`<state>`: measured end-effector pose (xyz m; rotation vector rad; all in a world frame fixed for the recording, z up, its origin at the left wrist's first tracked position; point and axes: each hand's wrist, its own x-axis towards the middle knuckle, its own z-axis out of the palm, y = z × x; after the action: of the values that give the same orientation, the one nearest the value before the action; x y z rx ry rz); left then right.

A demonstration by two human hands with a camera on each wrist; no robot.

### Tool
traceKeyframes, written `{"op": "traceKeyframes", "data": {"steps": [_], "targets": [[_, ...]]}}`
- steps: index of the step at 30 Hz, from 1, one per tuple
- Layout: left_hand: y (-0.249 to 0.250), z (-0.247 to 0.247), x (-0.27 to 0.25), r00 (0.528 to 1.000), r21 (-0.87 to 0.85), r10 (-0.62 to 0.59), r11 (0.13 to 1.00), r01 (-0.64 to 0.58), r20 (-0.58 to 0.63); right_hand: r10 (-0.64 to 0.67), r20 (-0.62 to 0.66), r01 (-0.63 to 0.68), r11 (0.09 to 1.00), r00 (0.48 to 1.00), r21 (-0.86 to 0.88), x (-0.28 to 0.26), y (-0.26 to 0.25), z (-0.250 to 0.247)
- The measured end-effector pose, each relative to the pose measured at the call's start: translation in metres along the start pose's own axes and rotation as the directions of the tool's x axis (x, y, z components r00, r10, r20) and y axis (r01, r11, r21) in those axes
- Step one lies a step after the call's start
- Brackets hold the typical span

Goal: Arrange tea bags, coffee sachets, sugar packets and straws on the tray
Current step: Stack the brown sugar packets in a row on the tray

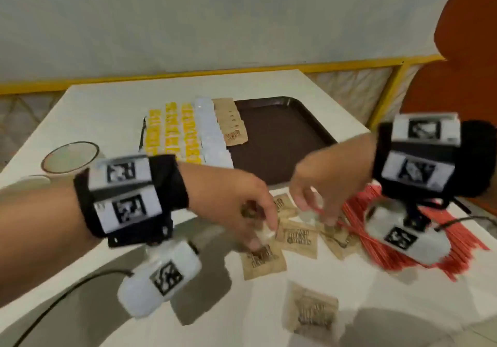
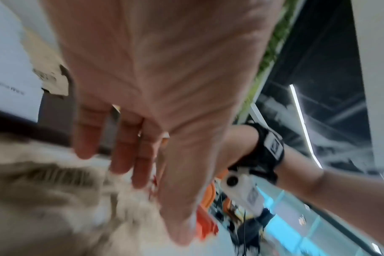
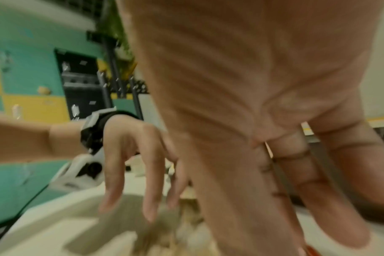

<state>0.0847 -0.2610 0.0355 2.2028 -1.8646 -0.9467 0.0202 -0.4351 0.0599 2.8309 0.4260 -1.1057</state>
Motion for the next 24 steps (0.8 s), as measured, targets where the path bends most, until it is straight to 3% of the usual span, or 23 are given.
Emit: {"op": "traceKeyframes", "data": {"steps": [3, 7, 10, 12, 19, 24], "targets": [[0.013, 0.040, 0.006, 0.965, 0.138, 0.215, 0.971, -0.195, -0.149, 0.081, 0.010, -0.078, 0.987, 0.997, -0.137, -0.011, 0.001, 0.037], [0.030, 0.064, 0.017, 0.926, 0.205, 0.352, 0.925, -0.322, -0.135, 0.118, -0.111, -0.133, 0.980, 0.987, -0.145, -0.011, 0.007, 0.064], [0.038, 0.075, 0.027, 0.951, 0.259, 0.307, 0.922, -0.287, -0.040, 0.109, -0.160, -0.116, 0.992, 0.981, -0.041, -0.005, 0.008, 0.070], [0.040, 0.076, 0.032, 0.959, 0.177, 0.281, 0.946, -0.270, -0.042, 0.089, -0.171, -0.094, 0.995, 0.981, -0.021, -0.003, 0.010, 0.066], [0.047, 0.071, 0.039, 0.995, 0.054, 0.094, 0.994, -0.092, -0.026, 0.007, -0.281, -0.049, 0.989, 0.960, -0.140, 0.017, 0.011, 0.064], [0.044, 0.071, 0.038, 0.998, 0.024, 0.006, 1.000, -0.004, -0.062, 0.017, -0.446, -0.078, 0.990, 0.895, -0.120, 0.017, 0.007, 0.058]]}}
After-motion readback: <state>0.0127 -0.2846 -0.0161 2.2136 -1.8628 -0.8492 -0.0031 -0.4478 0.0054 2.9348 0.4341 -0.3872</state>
